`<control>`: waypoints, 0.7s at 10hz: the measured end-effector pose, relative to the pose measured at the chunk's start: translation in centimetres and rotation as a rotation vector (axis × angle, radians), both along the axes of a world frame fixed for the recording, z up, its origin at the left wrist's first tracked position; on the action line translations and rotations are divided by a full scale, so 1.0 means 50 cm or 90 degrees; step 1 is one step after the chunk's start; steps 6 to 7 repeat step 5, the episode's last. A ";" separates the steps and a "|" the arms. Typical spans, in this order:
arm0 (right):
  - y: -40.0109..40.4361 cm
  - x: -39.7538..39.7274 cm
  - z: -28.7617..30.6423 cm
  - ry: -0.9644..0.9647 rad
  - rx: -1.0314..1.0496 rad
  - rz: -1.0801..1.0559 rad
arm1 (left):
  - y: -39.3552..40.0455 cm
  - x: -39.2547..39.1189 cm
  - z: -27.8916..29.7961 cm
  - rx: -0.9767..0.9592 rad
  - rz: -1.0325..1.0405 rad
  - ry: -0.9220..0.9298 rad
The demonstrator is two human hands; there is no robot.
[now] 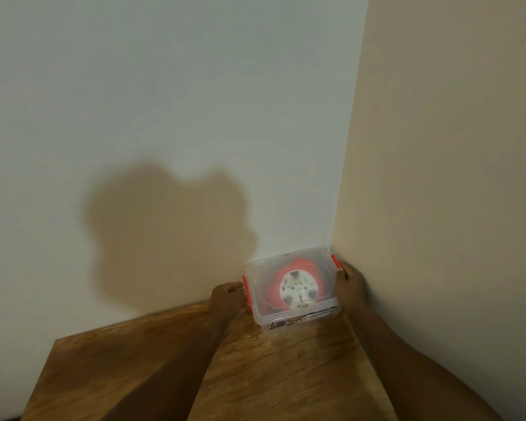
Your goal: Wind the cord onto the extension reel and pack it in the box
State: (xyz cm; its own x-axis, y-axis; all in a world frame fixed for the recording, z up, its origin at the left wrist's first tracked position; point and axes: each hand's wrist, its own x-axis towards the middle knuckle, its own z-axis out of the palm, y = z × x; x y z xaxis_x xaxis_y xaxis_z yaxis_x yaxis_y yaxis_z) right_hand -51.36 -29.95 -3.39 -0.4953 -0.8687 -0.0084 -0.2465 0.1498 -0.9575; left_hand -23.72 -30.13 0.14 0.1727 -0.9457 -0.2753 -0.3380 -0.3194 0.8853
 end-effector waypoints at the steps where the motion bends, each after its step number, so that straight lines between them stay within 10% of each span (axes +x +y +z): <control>1: 0.016 0.005 0.013 0.077 0.000 -0.029 | 0.007 0.002 0.005 -0.047 -0.026 -0.098; 7: 0.022 0.093 0.260 0.444 -0.204 0.073 | 0.012 0.198 0.252 -0.373 -0.004 -0.233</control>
